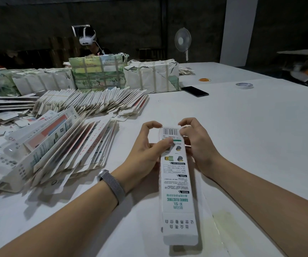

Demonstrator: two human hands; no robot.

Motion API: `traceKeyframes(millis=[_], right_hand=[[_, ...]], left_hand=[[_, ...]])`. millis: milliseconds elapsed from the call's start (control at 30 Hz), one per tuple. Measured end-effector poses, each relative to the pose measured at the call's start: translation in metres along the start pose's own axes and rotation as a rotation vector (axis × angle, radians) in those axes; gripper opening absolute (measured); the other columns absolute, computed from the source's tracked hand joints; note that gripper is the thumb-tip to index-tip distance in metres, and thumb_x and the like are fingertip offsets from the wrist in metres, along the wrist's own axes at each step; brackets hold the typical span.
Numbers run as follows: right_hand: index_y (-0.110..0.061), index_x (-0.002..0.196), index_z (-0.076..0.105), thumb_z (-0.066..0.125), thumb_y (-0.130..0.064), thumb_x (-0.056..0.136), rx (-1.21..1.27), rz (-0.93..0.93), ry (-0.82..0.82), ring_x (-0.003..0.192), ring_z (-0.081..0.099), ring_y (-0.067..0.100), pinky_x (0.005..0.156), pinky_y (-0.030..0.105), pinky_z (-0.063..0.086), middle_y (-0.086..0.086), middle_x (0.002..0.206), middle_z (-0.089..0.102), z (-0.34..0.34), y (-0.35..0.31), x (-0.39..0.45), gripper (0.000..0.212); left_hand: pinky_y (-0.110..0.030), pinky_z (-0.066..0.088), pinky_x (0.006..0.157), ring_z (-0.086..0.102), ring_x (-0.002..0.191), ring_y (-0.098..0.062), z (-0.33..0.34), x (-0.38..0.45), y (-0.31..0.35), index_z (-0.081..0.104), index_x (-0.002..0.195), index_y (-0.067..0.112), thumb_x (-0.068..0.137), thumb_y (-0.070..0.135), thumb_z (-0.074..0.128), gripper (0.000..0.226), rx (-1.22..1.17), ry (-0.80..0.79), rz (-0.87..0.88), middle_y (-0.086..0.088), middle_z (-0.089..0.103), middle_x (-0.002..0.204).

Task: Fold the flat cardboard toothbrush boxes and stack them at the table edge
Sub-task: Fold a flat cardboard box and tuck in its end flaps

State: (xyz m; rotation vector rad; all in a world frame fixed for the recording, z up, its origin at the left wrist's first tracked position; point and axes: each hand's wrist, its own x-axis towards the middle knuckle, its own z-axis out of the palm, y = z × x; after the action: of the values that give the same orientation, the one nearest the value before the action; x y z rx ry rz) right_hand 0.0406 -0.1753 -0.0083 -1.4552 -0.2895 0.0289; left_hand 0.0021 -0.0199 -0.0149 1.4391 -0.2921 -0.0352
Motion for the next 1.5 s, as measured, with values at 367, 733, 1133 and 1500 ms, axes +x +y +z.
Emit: traceKeyframes(millis=[367,733,1133,1500], right_hand=[[-0.022,0.086,0.05,0.047,-0.005,0.097,-0.002,-0.023,-0.04,0.059,0.063,0.021,0.052,0.031,0.05,0.014,0.08,0.07,-0.0033,-0.0011,-0.0016,0.02],[-0.023,0.071,0.056,0.053,-0.001,0.095,0.106,0.018,-0.006,0.05,0.061,0.018,0.037,0.018,0.041,0.011,0.072,0.07,-0.0036,-0.0037,-0.0026,0.033],[-0.016,0.082,0.057,0.053,-0.003,0.097,0.038,0.002,-0.02,0.061,0.065,0.022,0.05,0.025,0.051,0.012,0.079,0.07,-0.0029,-0.0031,-0.0024,0.02],[-0.024,0.099,0.06,0.06,-0.015,0.098,-0.054,-0.079,0.048,0.074,0.07,0.019,0.057,0.028,0.052,0.01,0.097,0.069,-0.0017,0.0041,0.0011,0.009]], left_hand=[[-0.03,0.057,0.052,0.068,0.059,-0.026,-0.0016,-0.0005,0.0007,0.036,0.113,0.027,0.082,0.034,0.065,0.043,-0.017,-0.031,-0.014,-0.021,0.075,0.088],[-0.032,0.058,0.055,0.071,0.064,-0.025,-0.0019,-0.0007,-0.0018,0.039,0.122,0.028,0.084,0.031,0.065,0.046,-0.01,-0.018,-0.016,-0.018,0.077,0.092],[-0.035,0.044,0.061,0.064,0.064,-0.03,-0.0023,0.0002,-0.0013,0.041,0.114,0.026,0.102,0.019,0.055,0.019,0.041,0.005,-0.017,-0.02,0.075,0.089],[-0.033,0.045,0.054,0.067,0.067,-0.03,-0.002,0.0044,-0.0063,0.043,0.113,0.027,0.088,0.041,0.063,0.035,0.053,0.069,-0.007,-0.019,0.077,0.096]])
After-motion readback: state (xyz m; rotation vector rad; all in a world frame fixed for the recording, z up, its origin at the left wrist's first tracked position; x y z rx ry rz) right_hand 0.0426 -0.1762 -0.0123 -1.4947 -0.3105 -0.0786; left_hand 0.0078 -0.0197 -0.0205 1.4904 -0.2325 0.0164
